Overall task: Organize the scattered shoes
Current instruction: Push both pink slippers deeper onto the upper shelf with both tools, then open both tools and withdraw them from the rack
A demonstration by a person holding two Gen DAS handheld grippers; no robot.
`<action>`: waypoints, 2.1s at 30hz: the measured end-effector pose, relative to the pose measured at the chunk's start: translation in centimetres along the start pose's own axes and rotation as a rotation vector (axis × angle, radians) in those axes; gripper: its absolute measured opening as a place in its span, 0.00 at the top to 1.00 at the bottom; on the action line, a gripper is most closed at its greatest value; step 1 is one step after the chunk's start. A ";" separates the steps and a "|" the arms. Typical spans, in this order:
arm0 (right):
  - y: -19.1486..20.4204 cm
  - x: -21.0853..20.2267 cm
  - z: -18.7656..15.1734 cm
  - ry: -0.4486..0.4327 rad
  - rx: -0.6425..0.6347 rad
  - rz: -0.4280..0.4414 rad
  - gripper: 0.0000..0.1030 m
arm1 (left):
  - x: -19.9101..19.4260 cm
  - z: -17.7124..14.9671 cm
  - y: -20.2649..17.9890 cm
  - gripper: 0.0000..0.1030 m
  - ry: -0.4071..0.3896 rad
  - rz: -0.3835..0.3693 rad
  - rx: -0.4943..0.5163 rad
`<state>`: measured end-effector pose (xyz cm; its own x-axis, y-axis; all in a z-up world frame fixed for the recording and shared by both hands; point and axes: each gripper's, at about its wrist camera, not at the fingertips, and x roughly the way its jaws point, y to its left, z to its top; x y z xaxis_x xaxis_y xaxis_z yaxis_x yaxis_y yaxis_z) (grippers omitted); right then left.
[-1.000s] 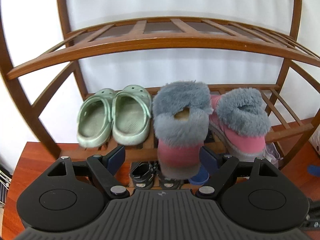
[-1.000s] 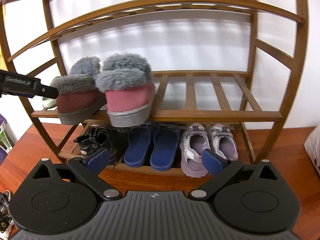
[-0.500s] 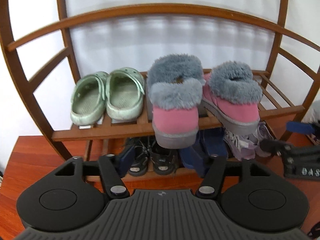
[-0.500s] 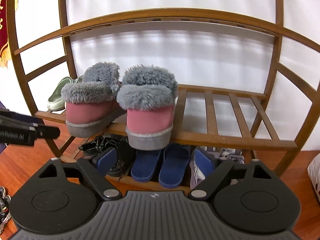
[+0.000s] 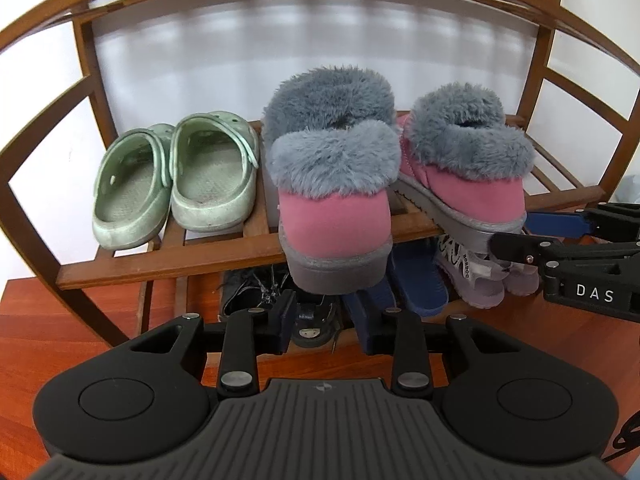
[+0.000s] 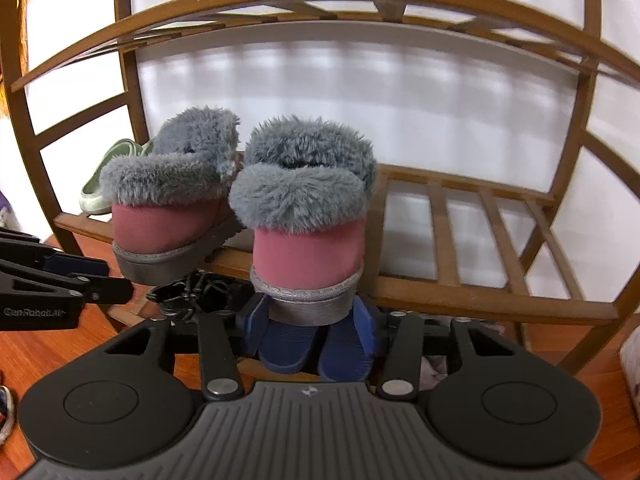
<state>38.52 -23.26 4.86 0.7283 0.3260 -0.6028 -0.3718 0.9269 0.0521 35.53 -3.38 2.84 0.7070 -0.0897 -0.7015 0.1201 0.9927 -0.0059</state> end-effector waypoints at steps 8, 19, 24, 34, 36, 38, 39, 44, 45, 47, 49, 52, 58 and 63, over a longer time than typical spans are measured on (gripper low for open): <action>0.3 1.8 0.7 0.002 0.006 0.007 0.53 | 1.5 1.0 -0.1 0.73 -0.009 -0.026 -0.002; -0.1 4.2 1.9 0.005 0.025 0.014 0.53 | 3.6 2.6 0.3 0.73 -0.012 -0.039 -0.028; -0.4 5.3 2.4 0.002 0.034 0.014 0.52 | 4.7 3.3 0.5 0.73 -0.019 -0.036 -0.041; -0.1 6.0 2.4 -0.002 0.021 0.010 0.47 | 5.2 3.5 0.2 0.72 -0.029 -0.020 -0.021; 0.0 5.9 2.4 -0.001 0.016 0.005 0.47 | 5.0 3.3 0.2 0.72 -0.027 -0.023 -0.023; 0.3 5.7 2.4 -0.005 0.008 0.000 0.45 | 4.8 3.2 0.1 0.72 -0.021 -0.027 -0.023; 0.4 5.4 2.3 -0.008 0.004 -0.001 0.43 | 4.6 3.1 0.0 0.71 -0.020 -0.027 -0.024; 1.2 4.0 2.2 -0.019 -0.014 0.000 0.35 | 3.3 2.3 -0.2 0.60 -0.018 -0.022 -0.023; 1.4 3.6 2.1 -0.018 -0.015 0.000 0.34 | 3.0 2.1 -0.2 0.58 -0.017 -0.019 -0.021; 1.6 3.0 1.9 -0.017 -0.013 0.001 0.33 | 2.5 1.9 0.0 0.52 -0.017 -0.012 -0.024; 1.8 2.3 1.6 -0.016 -0.010 0.002 0.30 | 1.7 1.4 0.3 0.46 -0.015 0.002 -0.030; 2.1 1.4 1.3 -0.013 -0.010 0.004 0.26 | 0.6 0.7 0.8 0.43 -0.015 0.002 -0.047; 3.1 -0.6 0.3 -0.011 -0.026 0.012 0.14 | -1.3 -1.5 1.5 0.23 -0.006 0.034 -0.067; 4.4 -1.8 -0.7 0.002 -0.046 0.029 0.04 | -2.5 -4.1 2.7 0.15 0.017 0.051 -0.117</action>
<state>35.16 -19.87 5.62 0.7155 0.3522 -0.6034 -0.4191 0.9074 0.0327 31.24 -0.18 1.70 0.6981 -0.0382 -0.7150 0.0015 0.9987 -0.0519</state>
